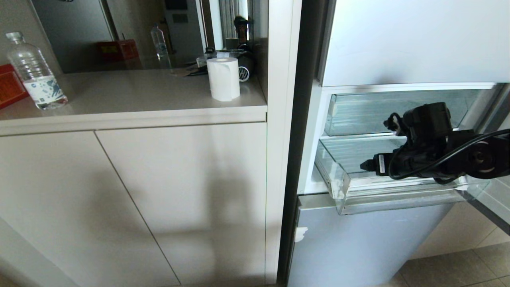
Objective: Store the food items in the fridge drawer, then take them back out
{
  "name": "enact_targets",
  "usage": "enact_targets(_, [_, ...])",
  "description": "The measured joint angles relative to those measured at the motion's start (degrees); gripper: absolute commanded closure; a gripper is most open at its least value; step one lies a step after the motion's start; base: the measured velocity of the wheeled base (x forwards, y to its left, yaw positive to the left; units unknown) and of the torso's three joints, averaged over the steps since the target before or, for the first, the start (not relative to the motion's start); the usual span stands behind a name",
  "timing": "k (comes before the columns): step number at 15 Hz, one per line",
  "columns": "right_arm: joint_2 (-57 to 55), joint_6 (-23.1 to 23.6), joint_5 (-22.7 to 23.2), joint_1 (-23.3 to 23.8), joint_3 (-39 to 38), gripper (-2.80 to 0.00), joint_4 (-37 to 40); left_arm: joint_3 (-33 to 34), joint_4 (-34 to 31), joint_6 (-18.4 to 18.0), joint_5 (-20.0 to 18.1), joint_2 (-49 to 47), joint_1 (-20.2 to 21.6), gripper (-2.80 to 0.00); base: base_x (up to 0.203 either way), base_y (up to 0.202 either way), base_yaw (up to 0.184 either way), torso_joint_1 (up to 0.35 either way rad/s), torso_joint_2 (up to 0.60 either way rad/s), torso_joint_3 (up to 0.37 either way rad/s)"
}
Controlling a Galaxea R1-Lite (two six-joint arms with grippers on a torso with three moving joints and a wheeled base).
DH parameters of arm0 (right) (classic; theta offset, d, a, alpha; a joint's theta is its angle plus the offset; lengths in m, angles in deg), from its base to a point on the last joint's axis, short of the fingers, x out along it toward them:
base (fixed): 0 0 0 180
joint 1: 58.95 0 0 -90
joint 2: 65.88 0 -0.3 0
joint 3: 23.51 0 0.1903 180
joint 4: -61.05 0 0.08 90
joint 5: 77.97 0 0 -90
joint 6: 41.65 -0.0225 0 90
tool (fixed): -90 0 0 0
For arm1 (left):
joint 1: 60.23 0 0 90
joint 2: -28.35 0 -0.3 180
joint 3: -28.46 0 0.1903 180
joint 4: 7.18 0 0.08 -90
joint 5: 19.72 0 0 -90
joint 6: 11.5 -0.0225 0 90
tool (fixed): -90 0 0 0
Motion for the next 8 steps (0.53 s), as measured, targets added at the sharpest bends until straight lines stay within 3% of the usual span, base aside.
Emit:
enact_targets(4, [1.15,0.23,-1.17,0.49,1.00,-2.80,10.90,0.00,0.02,0.00,0.02,0.00,0.00,0.00,0.000,0.000,0.000,0.000,0.00,0.000])
enact_targets(8, [5.24,0.13,-1.09,0.92,-1.82,-2.80,14.58,0.00,0.00,0.00,0.00,0.00,0.00,0.00,0.000,0.000,0.000,0.000,0.00,0.000])
